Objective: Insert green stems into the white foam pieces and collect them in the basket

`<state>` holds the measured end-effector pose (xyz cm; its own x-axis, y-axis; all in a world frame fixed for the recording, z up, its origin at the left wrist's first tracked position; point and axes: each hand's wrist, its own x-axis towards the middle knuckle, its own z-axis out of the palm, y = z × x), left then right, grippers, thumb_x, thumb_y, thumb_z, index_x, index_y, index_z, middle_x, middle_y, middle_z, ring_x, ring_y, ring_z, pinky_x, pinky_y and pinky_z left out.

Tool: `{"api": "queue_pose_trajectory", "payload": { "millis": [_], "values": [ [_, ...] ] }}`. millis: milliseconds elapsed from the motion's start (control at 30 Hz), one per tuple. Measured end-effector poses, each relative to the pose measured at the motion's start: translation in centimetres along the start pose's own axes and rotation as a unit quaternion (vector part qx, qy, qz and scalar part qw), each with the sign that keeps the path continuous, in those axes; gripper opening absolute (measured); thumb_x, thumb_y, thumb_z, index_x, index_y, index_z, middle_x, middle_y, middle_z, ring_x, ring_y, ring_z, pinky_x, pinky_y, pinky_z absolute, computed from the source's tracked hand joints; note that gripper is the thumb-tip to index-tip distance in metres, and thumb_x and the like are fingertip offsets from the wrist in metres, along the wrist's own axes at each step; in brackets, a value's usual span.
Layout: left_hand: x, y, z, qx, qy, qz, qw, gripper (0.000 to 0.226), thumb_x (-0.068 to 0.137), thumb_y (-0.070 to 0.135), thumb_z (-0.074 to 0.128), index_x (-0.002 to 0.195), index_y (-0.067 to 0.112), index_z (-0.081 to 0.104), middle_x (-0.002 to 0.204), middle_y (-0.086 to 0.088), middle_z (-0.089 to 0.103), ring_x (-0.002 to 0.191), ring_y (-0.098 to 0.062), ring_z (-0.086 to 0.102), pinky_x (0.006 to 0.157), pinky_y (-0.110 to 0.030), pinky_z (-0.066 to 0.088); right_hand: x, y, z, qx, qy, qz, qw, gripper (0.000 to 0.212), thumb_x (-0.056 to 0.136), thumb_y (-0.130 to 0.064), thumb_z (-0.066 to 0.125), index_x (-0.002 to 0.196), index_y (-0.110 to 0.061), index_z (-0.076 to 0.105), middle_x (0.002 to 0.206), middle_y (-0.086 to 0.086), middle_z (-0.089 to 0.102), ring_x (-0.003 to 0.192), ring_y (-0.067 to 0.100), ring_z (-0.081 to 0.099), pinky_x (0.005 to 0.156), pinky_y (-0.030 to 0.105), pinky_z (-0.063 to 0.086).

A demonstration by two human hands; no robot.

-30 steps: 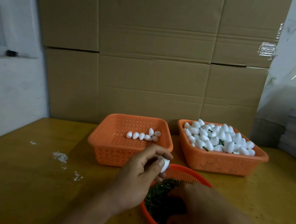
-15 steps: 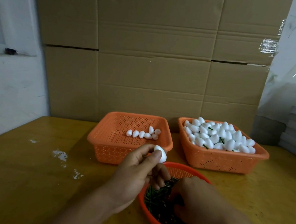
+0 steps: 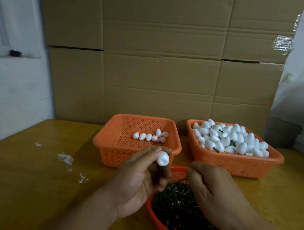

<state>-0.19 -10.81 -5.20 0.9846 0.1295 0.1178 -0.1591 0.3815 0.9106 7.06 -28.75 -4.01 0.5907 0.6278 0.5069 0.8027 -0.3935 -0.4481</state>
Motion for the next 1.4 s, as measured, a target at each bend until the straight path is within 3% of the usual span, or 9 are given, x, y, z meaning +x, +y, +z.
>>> {"api": "queue_pose_trajectory", "payload": {
  "millis": [200,367,567,700,900,967,1033,1133,1400],
  "values": [
    [-0.1,0.1,-0.1,-0.037,-0.015,-0.016,0.999,0.027,0.092,0.04,0.065,0.086,0.014,0.068,0.068,-0.01,0.06,0.055,-0.015,0.057,0.05,-0.024,0.045,0.0,-0.5,0.5,0.151,0.128,-0.071,0.978,0.033,0.102,-0.037,0.049,0.074,-0.022,0.057,0.057,-0.005,0.051,0.046,0.006,0.044,0.044,0.018,0.032],
    [-0.4,0.3,0.3,-0.036,-0.029,-0.021,0.999,0.032,0.086,0.048,0.071,0.079,0.017,0.07,0.059,-0.008,0.057,0.047,-0.014,0.052,0.046,-0.023,0.042,-0.2,-1.3,0.8,0.189,0.162,-0.091,0.964,0.014,0.089,-0.041,0.063,0.085,-0.029,0.069,0.072,-0.007,0.067,0.062,0.013,0.064,0.053,0.026,0.05],
    [-0.5,0.3,0.7,-0.021,-0.019,-0.009,1.0,0.041,0.088,0.056,0.066,0.071,0.019,0.068,0.051,-0.005,0.05,0.041,-0.013,0.045,0.044,-0.023,0.035,-0.2,-1.7,0.7,0.196,0.187,-0.098,0.958,0.004,0.087,-0.03,0.077,0.088,-0.028,0.074,0.078,-0.015,0.072,0.068,0.007,0.069,0.058,0.015,0.052],
    [-0.6,0.3,0.8,-0.011,-0.001,-0.013,1.0,0.043,0.084,0.057,0.064,0.069,0.017,0.064,0.047,-0.004,0.045,0.038,-0.011,0.041,0.042,-0.022,0.031,-0.2,-2.0,0.7,0.213,0.188,-0.116,0.952,0.006,0.085,-0.033,0.07,0.09,-0.032,0.073,0.078,-0.014,0.072,0.067,0.008,0.069,0.058,0.019,0.054],
    [-0.8,0.5,1.3,-0.001,0.014,-0.013,1.0,0.048,0.083,0.057,0.062,0.071,0.011,0.057,0.044,-0.002,0.038,0.035,-0.01,0.035,0.039,-0.021,0.028,-0.4,-2.2,0.9,0.178,0.203,-0.133,0.954,0.006,0.082,-0.027,0.078,0.083,-0.024,0.073,0.07,-0.011,0.068,0.062,0.007,0.065,0.055,0.017,0.05],
    [-0.9,0.6,1.5,0.008,0.021,-0.007,1.0,0.054,0.082,0.058,0.061,0.078,0.004,0.065,0.044,-0.002,0.037,0.036,-0.01,0.033,0.039,-0.022,0.025,-0.5,-2.2,0.9,0.144,0.212,-0.14,0.956,0.005,0.081,-0.023,0.078,0.082,-0.02,0.074,0.069,-0.012,0.067,0.062,0.006,0.064,0.055,0.018,0.05],
    [-1.1,0.7,1.8,0.028,0.027,0.01,0.999,0.045,0.081,0.059,0.06,0.087,0.016,0.072,0.045,-0.002,0.035,0.038,-0.01,0.032,0.04,-0.023,0.024,-0.6,-2.3,0.8,0.104,0.221,-0.156,0.957,0.007,0.082,-0.024,0.077,0.081,-0.017,0.075,0.069,-0.011,0.066,0.062,0.006,0.062,0.056,0.021,0.05],
    [-1.3,0.8,2.0,0.055,0.027,0.034,0.998,0.041,0.08,0.06,0.06,0.06,0.024,0.063,0.046,-0.004,0.034,0.04,-0.012,0.03,0.041,-0.024,0.023,-0.6,-2.7,0.8,0.038,0.245,-0.183,0.951,0.013,0.083,-0.023,0.076,0.078,-0.012,0.076,0.068,-0.007,0.065,0.062,0.004,0.059,0.056,0.021,0.048],
    [-1.3,0.4,2.3,0.087,0.071,0.082,0.99,0.041,0.079,0.051,0.064,0.065,0.013,0.056,0.047,-0.008,0.035,0.038,-0.014,0.029,0.04,-0.022,0.024,-0.6,-2.5,1.2,0.05,0.232,-0.172,0.956,0.005,0.079,-0.017,0.08,0.082,-0.014,0.079,0.073,-0.008,0.068,0.065,0.005,0.063,0.056,0.025,0.051]
  ]
}}
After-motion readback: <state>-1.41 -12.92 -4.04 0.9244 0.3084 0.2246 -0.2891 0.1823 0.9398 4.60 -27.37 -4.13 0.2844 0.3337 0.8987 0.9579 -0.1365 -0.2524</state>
